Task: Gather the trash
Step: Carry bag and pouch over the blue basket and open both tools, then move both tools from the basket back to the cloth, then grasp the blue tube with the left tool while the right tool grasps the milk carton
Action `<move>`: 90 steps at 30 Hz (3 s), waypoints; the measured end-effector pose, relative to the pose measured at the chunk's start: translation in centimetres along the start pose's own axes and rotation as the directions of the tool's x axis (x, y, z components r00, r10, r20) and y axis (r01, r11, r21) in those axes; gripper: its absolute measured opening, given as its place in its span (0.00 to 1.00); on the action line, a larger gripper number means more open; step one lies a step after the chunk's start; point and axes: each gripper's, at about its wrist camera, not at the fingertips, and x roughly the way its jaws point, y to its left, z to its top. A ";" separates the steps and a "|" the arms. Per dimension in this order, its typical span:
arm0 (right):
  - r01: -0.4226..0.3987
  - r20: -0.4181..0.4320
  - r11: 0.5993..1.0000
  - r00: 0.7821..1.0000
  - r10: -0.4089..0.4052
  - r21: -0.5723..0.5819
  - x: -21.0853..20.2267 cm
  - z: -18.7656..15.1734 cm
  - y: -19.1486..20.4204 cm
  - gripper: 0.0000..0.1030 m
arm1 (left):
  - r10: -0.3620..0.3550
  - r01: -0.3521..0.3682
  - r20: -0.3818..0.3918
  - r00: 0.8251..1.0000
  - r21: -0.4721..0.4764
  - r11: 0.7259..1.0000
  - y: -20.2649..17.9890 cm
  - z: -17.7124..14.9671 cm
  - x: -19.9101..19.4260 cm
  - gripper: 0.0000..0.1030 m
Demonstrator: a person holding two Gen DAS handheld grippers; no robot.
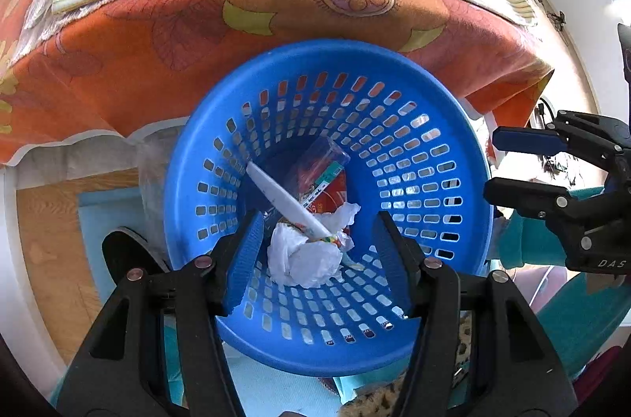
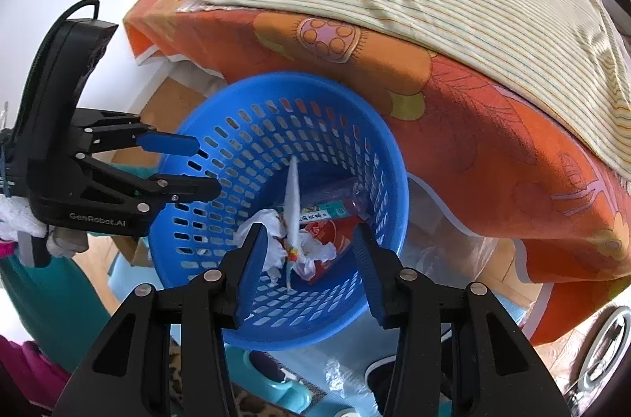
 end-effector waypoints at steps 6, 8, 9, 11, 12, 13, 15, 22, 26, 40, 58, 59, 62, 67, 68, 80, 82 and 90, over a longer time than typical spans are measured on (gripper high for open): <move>0.009 0.027 1.000 1.000 -0.009 0.005 -0.8 0.4 -0.1 0.43 | 0.004 -0.005 0.027 1.000 0.003 1.000 -0.2 0.4 -0.8 0.57; 0.010 0.038 1.000 0.999 -0.010 0.009 -1.2 0.6 -0.3 0.44 | 0.005 -0.005 0.035 0.999 0.003 1.000 -0.3 0.6 -1.1 0.57; 0.012 0.042 1.000 0.999 -0.012 0.011 -1.3 0.7 -0.3 0.44 | 0.005 -0.005 0.039 0.999 0.003 1.000 -0.3 0.7 -1.2 0.57; 0.014 0.050 1.000 0.999 -0.015 0.016 -1.4 0.7 -0.3 0.48 | 0.002 -0.002 0.045 0.999 0.000 1.000 -0.3 0.9 -1.4 0.57; 0.015 0.055 1.000 0.998 -0.016 0.018 -1.6 0.8 -0.4 0.49 | -0.001 0.001 0.047 0.999 -0.002 1.000 -0.3 0.9 -1.5 0.57; 0.016 0.057 1.000 0.998 -0.017 0.018 -1.6 0.9 -0.4 0.50 | -0.002 0.003 0.050 0.999 -0.004 1.000 -0.2 1.0 -1.6 0.57; 0.021 0.061 1.000 0.998 -0.022 0.021 -1.8 1.1 -0.4 0.50 | -0.004 0.004 0.055 0.998 -0.007 1.000 -0.3 1.2 -1.8 0.57; 0.028 0.089 0.998 0.995 -0.033 0.056 -3.0 2.1 -1.6 0.51 | -0.001 0.001 0.083 0.997 -0.001 1.000 -0.2 2.8 -2.9 0.57; 0.026 0.129 0.995 0.991 -0.038 0.092 -4.4 3.1 -2.8 0.58 | 0.010 -0.013 0.120 0.993 0.018 1.000 -0.2 5.0 -4.4 0.57; 0.010 0.244 0.980 0.968 -0.060 0.199 -8.7 7.3 -7.1 0.61 | -0.007 -0.008 0.235 0.972 0.063 0.998 0.2 14.0 -8.5 0.58; -0.051 0.311 0.950 0.949 -0.050 0.309 -8.6 15.8 -14.7 0.62 | -0.096 0.108 0.256 0.962 -0.035 0.994 3.8 25.6 -7.3 0.58; -0.056 0.308 0.947 0.950 -0.047 0.317 -8.4 16.3 -15.2 0.62 | -0.102 0.119 0.254 0.962 -0.052 0.992 4.2 26.2 -7.0 0.58; -0.058 0.303 0.937 0.952 -0.053 0.344 -7.7 17.9 -16.7 0.62 | -0.147 0.179 0.251 0.957 -0.112 0.977 5.2 28.1 -6.1 0.58; -0.056 0.294 0.930 0.954 -0.057 0.362 -6.3 20.2 -18.8 0.62 | -0.124 0.152 0.231 0.965 -0.109 0.982 5.4 30.8 -4.1 0.58; -0.063 0.292 0.926 0.955 -0.052 0.371 -6.0 20.5 -19.2 0.62 | -0.118 0.146 0.224 0.967 -0.109 0.983 5.5 31.1 -3.6 0.58; -0.064 0.249 0.903 0.967 -0.049 0.425 -2.6 22.5 -23.1 0.62 | -0.082 0.099 0.169 0.982 -0.094 0.991 6.8 33.5 0.7 0.58; -0.060 0.252 0.900 0.966 -0.056 0.432 -2.3 22.6 -23.7 0.62 | -0.102 0.115 0.161 0.982 -0.070 0.991 6.7 33.5 0.7 0.58; -0.010 0.264 0.899 0.957 -0.118 0.438 -2.3 23.8 -25.0 0.62 | -0.177 0.178 0.088 0.980 0.002 0.984 5.3 31.8 0.4 0.58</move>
